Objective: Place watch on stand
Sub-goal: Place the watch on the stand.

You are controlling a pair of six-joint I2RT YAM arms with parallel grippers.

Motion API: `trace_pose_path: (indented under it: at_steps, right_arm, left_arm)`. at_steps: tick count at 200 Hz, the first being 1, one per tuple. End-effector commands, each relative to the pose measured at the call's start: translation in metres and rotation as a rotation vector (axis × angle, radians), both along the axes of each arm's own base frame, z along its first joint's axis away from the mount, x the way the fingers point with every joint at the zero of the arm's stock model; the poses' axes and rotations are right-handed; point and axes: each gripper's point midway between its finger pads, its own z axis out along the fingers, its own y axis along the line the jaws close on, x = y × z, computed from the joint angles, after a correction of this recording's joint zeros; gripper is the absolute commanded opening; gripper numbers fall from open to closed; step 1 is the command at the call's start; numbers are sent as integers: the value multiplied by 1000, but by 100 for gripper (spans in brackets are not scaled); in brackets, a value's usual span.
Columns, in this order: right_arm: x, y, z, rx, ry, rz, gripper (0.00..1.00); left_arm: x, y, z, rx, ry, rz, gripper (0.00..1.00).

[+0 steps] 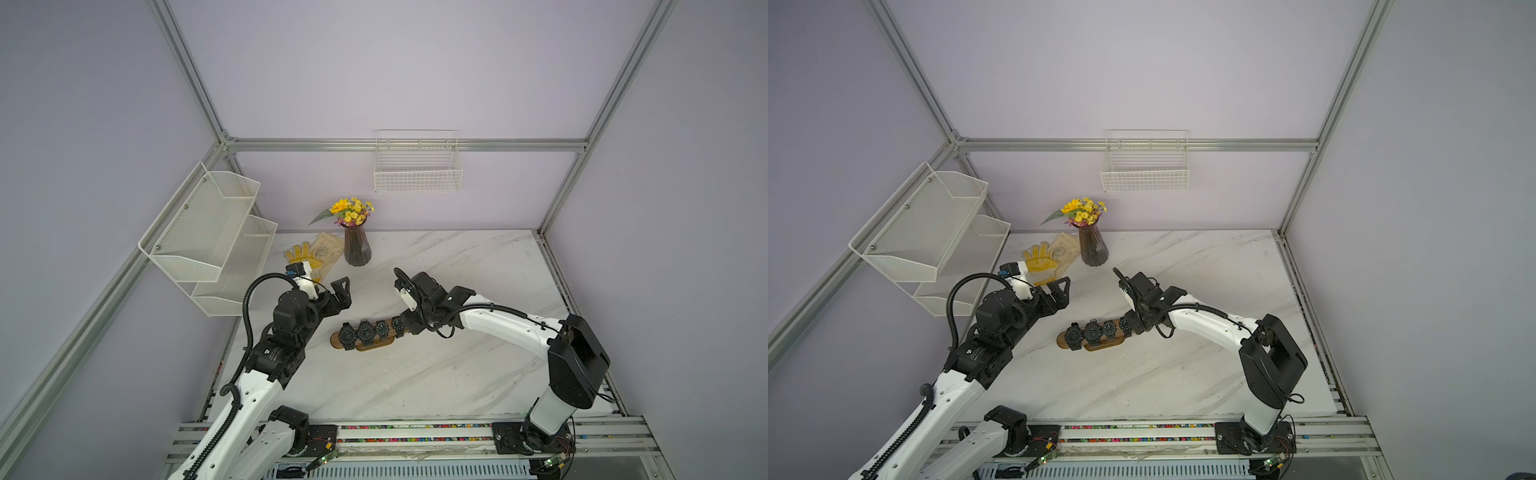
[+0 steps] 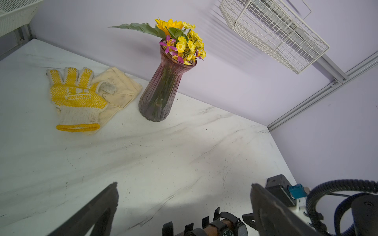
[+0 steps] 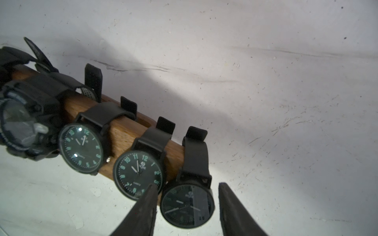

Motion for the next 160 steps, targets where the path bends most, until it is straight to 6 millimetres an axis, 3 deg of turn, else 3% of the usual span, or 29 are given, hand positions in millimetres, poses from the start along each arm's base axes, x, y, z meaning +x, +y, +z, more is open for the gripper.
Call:
trace_pose_path:
  at_steps: [1, 41, 66, 160]
  right_arm:
    - [0, 4, 16, 58, -12, -8, 54]
    - [12, -11, 25, 74, -25, -81, 53]
    - [19, -20, 25, 94, -13, -111, 47]
    - [1, -9, 3, 126, 96, -36, 41]
  left_arm:
    - [-1, 3, -9, 14, 7, 1, 100]
    - [-1, 2, -10, 14, 7, -1, 100]
    - [-2, 2, -10, 12, 7, 0, 100]
    - [0, 2, -9, 13, 8, 0, 100]
